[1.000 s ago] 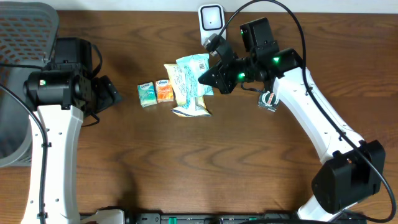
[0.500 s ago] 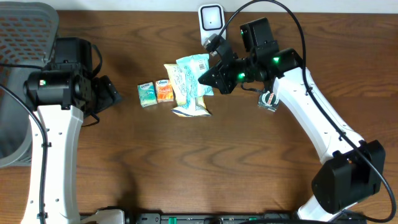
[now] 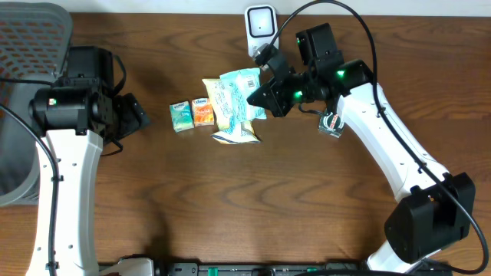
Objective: Scan the item barcode
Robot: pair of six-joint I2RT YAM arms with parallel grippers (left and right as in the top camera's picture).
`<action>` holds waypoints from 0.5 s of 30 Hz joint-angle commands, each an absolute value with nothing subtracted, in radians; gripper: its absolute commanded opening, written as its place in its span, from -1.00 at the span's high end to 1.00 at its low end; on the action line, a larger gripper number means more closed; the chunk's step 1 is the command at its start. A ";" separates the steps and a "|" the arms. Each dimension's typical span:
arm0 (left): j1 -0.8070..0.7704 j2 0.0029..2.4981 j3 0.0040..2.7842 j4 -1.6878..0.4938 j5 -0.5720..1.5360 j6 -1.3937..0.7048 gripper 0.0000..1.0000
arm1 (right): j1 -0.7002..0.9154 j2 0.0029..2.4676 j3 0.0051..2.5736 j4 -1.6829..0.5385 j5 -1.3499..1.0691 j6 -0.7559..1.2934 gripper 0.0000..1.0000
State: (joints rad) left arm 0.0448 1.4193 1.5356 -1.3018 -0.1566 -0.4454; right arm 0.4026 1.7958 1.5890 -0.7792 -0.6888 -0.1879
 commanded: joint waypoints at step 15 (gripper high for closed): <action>0.049 1.424 1.536 -1.305 -0.166 -0.455 -0.95 | 0.417 1.786 1.346 -0.870 0.402 0.252 0.98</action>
